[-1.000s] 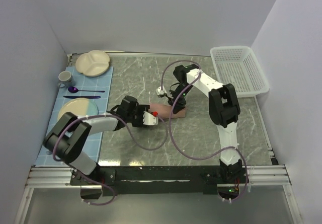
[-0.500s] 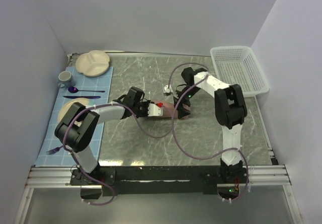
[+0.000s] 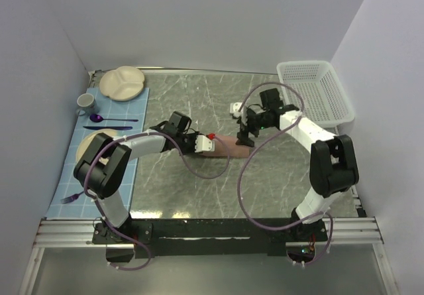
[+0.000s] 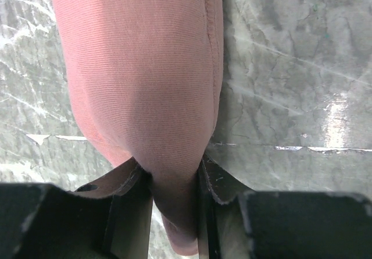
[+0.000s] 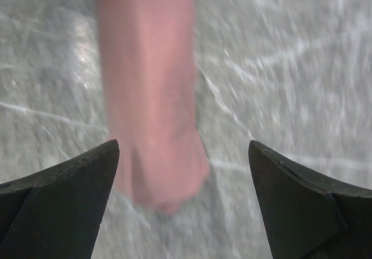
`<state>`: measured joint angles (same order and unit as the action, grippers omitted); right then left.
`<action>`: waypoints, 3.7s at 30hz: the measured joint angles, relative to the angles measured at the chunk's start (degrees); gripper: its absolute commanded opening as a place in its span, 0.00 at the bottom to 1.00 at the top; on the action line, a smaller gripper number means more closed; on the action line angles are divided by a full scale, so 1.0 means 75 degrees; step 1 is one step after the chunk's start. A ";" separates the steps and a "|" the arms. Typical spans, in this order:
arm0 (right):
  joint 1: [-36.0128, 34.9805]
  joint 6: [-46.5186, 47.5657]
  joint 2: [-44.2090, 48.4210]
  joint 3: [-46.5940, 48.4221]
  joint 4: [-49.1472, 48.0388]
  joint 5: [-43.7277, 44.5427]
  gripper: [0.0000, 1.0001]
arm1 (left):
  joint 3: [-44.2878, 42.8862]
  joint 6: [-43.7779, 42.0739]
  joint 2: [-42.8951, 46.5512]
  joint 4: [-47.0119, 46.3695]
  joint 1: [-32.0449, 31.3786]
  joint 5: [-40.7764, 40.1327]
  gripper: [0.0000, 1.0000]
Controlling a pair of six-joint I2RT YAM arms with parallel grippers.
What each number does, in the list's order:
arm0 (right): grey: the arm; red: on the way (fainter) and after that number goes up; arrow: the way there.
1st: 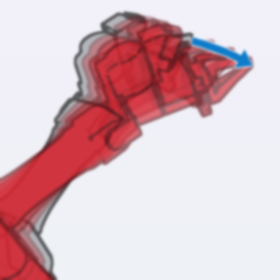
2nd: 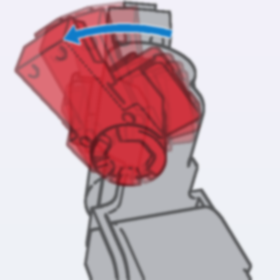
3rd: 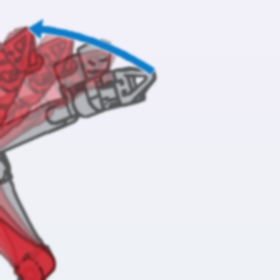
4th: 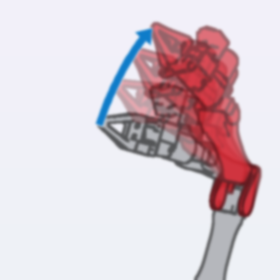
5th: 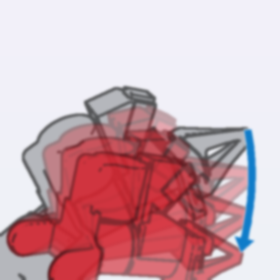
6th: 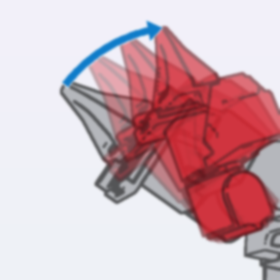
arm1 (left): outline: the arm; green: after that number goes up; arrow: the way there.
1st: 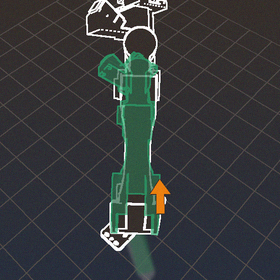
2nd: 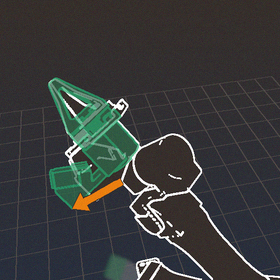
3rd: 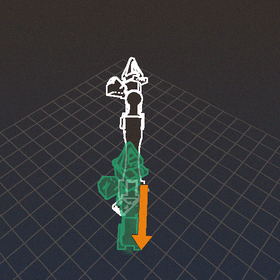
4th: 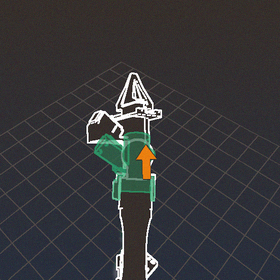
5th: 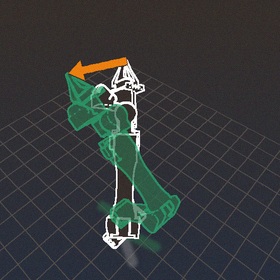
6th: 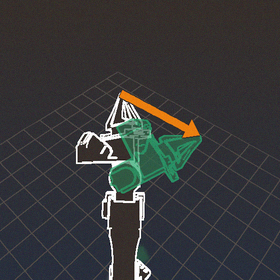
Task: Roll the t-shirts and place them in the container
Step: Roll the T-shirt to the center of the board, then pick up the T-shirt from the center of the board.
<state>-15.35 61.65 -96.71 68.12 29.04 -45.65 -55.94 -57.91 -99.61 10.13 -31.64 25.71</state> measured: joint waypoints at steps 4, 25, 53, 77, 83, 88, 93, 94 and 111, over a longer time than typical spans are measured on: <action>-0.0708 0.0198 -0.0035 -0.0306 -0.0484 0.0256 1.00 | -0.0117 0.0000 -0.0055 0.0166 0.0003 0.0061 0.29; -0.1483 0.1507 -0.0845 0.0711 0.0667 0.0833 1.00 | 0.0067 0.0303 0.0061 -0.0041 0.0000 0.0291 0.28; -0.2722 -0.0647 -0.0656 0.0283 0.0163 0.1419 1.00 | 0.2358 0.1090 0.1515 -0.2393 -0.0099 -0.0044 0.27; -0.3427 -0.1137 -0.1399 0.0723 0.0213 0.2570 1.00 | 0.2961 0.1035 0.1990 -0.2165 0.0026 -0.0017 0.27; -0.3488 -0.1125 -0.1469 0.0723 0.0108 0.2629 1.00 | 0.2961 0.0901 0.2005 -0.2052 0.0029 -0.0006 0.26; -0.3512 -0.1180 -0.1553 0.0720 0.0032 0.2565 1.00 | 0.2967 0.0848 0.2025 -0.1967 0.0047 -0.0012 0.26; -0.3579 -0.1265 -0.1591 0.0562 -0.0251 0.2381 1.00 | 0.3112 0.0743 0.2148 -0.1996 0.0061 -0.0076 0.28; -0.3590 -0.1282 -0.1591 0.0504 -0.0367 0.2352 1.00 | 0.3133 0.0702 0.2162 -0.1996 0.0061 -0.0082 0.28; -0.3963 -0.3051 -0.1781 0.0012 -0.1915 0.2632 0.25 | 0.3503 0.1428 0.2562 -0.2226 0.0032 -0.0985 0.47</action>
<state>-45.08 38.76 -110.06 68.20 14.68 -25.91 -29.67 -47.20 -80.40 -6.57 -31.40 18.33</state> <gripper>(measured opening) 0.458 0.433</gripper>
